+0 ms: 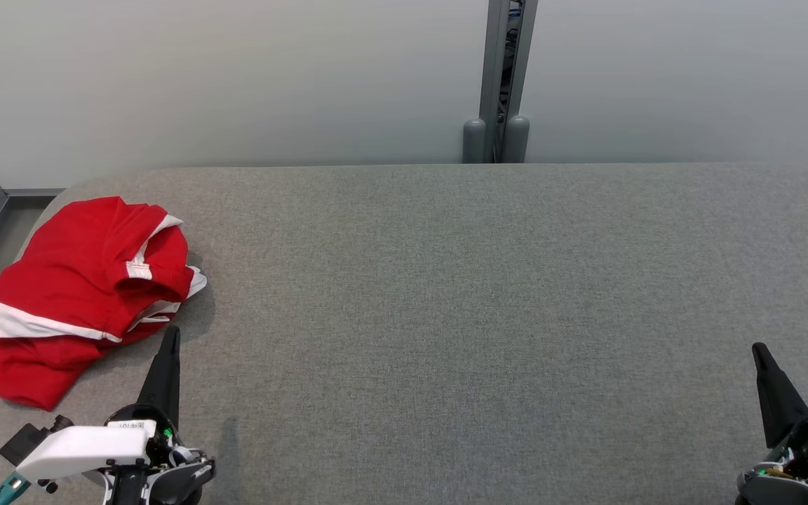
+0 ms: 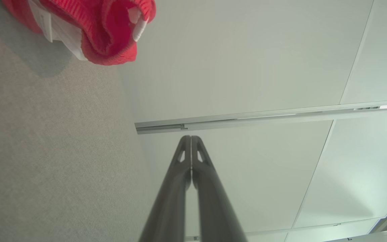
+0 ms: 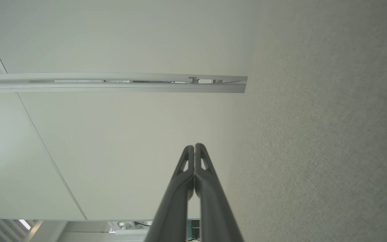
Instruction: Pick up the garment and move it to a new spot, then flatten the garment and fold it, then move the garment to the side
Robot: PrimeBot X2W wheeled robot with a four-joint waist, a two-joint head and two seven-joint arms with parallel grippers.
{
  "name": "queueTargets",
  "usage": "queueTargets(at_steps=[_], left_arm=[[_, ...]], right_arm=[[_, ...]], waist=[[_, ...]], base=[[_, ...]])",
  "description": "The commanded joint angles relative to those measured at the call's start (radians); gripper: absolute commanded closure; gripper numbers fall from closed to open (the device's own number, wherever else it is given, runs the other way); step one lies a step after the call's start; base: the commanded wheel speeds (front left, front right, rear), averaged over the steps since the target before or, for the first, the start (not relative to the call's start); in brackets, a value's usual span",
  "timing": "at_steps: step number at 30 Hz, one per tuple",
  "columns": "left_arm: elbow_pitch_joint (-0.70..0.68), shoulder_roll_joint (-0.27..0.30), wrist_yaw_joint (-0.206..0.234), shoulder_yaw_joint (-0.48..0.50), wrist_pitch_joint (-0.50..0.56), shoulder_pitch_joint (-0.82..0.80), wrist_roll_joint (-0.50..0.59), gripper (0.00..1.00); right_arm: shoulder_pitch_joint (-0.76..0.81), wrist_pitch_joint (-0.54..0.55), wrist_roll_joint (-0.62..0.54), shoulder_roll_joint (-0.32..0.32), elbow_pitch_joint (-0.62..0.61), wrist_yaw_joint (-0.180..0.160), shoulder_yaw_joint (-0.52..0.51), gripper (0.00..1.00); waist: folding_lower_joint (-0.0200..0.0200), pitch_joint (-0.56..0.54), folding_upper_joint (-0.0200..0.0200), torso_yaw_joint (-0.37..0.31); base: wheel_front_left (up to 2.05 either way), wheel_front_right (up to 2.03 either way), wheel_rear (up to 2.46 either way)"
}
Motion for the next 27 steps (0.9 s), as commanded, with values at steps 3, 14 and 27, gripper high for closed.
queueTargets(at_steps=[3,14,27], left_arm=[[-0.001,0.005,-0.004,0.004,0.001,-0.017,-0.002,1.0],[0.04,-0.011,0.001,-0.004,-0.001,0.039,0.0,0.0],[0.032,-0.008,0.0,0.001,-0.057,0.018,0.036,0.0]], right_arm=[[-0.005,0.004,-0.006,-0.001,0.001,0.003,-0.005,1.0],[0.023,0.001,0.0,0.019,0.038,-0.003,0.007,0.0],[-0.012,-0.063,-0.066,0.014,0.038,-0.003,0.031,0.0]], waist=[[0.0,0.0,0.0,0.0],[0.0,0.0,0.0,0.0],[0.0,-0.001,0.0,-0.002]], base=[[0.0,0.0,0.0],[0.0,0.0,0.0],[0.0,0.0,0.0]])
